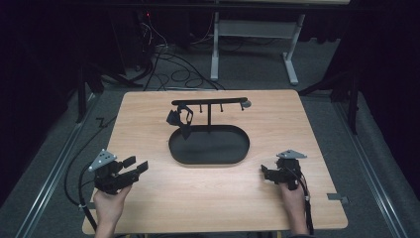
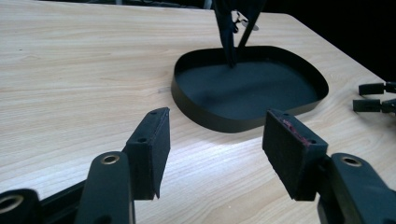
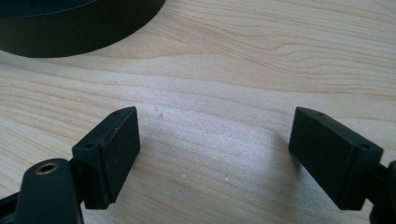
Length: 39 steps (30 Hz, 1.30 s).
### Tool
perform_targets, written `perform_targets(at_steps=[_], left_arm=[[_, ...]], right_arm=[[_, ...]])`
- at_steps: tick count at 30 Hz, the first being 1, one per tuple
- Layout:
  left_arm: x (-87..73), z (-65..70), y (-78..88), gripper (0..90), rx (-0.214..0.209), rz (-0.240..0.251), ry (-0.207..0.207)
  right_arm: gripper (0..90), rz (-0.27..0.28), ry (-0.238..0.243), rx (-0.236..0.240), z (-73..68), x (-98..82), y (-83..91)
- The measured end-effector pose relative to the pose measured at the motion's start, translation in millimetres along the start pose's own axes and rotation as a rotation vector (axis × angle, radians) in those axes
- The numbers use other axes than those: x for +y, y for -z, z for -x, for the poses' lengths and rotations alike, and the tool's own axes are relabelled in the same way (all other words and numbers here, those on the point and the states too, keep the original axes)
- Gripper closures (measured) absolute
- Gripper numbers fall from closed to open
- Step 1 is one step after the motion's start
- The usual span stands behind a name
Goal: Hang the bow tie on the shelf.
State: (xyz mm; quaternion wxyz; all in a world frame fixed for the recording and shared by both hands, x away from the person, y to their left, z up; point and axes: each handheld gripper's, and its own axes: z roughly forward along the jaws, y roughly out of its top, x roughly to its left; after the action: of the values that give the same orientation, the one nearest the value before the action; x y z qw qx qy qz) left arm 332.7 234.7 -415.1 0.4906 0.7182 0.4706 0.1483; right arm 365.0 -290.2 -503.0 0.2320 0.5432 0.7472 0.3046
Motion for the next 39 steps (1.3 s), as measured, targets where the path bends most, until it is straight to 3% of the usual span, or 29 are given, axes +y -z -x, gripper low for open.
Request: perform_targets(at_steps=[13,18,23,39], left_arm=[[0.5,21.4,-17.7,42.0,-0.037,-0.026,-0.041],[-2.8,26.4,-28.0,42.0,-0.030,-0.053,-0.058],[-6.3,27.2,-36.5,42.0,-0.024,-0.082,-0.067],[-10.2,19.5,-51.4,42.1,0.000,-0.102,-0.051]], right_arm=[[17.5,0.000,0.002,0.001,0.0,0.0,0.0],[17.5,0.001,0.002,0.001,0.1,0.0,0.0],[17.5,0.000,0.000,0.001,0.0,0.0,0.0],[17.5,0.000,0.001,0.001,0.1,0.0,0.0]])
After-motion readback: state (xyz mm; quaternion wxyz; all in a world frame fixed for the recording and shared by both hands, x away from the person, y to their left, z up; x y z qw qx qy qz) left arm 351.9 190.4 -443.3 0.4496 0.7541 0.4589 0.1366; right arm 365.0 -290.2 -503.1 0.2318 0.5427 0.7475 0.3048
